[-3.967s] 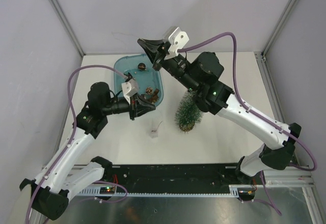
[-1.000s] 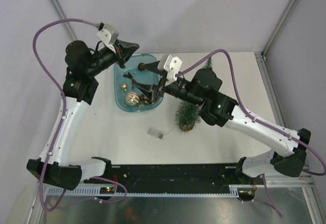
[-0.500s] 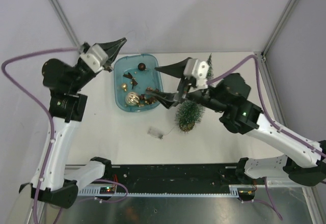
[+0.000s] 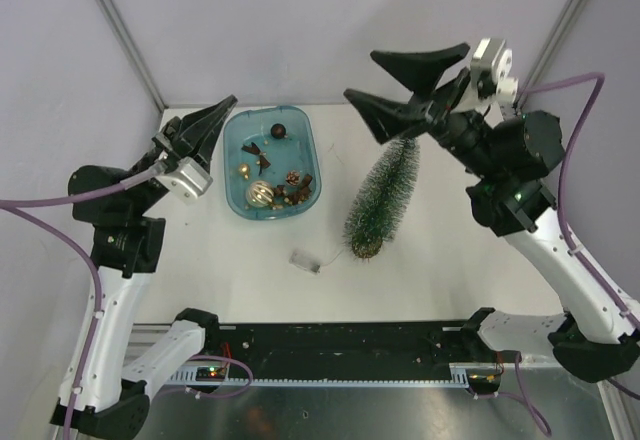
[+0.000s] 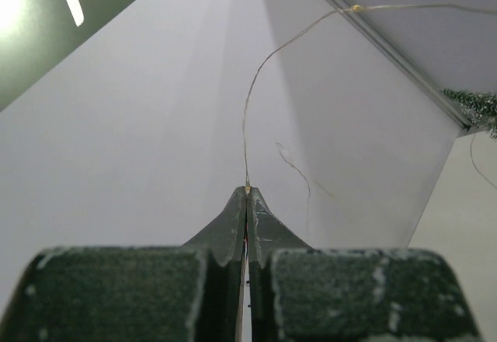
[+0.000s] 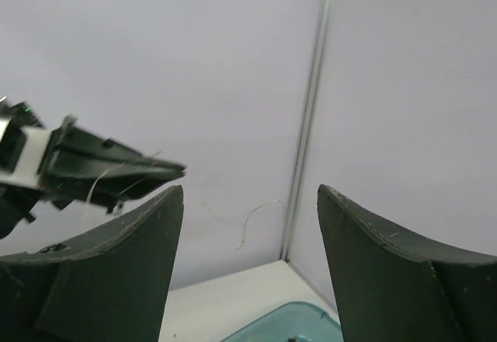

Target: Decorate the small christmas tree

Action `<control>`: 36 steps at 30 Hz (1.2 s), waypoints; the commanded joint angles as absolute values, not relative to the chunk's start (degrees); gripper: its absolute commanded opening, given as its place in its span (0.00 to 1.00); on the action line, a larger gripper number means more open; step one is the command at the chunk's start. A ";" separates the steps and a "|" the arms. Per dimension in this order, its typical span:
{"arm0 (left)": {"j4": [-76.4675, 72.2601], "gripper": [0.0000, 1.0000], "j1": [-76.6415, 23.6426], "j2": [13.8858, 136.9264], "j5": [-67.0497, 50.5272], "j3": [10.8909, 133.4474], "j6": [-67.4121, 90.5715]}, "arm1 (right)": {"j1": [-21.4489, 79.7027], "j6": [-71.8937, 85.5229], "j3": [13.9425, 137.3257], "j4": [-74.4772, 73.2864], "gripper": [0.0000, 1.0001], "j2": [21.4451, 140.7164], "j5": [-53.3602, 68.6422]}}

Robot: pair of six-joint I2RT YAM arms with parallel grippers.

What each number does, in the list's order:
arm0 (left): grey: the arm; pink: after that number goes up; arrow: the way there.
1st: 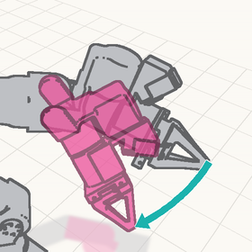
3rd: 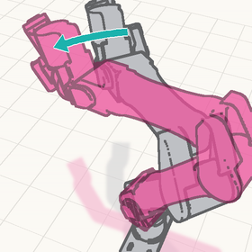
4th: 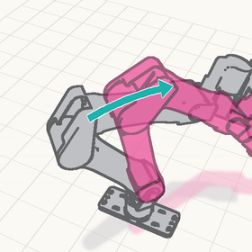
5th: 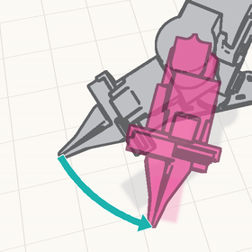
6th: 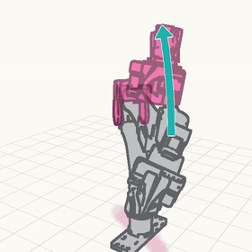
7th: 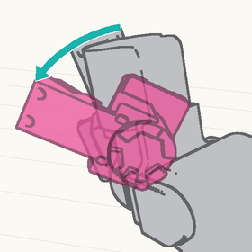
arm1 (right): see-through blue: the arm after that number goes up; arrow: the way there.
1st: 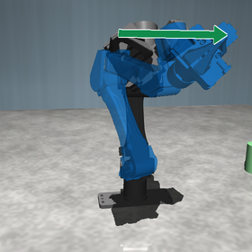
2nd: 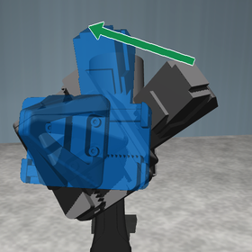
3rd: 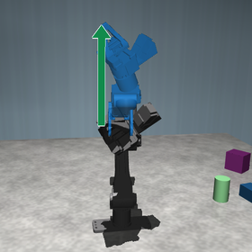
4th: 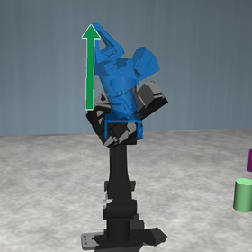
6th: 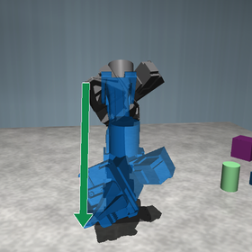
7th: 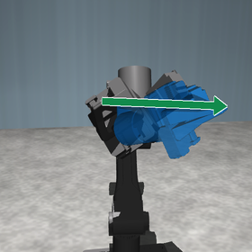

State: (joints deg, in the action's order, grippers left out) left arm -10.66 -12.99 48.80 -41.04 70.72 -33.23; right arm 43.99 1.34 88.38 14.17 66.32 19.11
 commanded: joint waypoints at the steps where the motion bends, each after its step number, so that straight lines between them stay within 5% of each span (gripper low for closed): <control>1: -13.55 0.00 -13.52 47.63 -44.31 70.31 -36.16 | 39.20 8.72 94.80 15.42 0.74 71.16 21.79; 36: -13.81 0.00 -16.86 47.19 -46.88 71.56 -34.33 | 38.24 4.68 103.76 11.47 0.66 91.21 34.03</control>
State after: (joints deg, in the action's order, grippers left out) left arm -12.12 -16.36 47.55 -45.93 70.17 -34.89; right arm 37.23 6.13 100.64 10.31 90.76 32.67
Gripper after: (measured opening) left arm 0.006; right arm 0.677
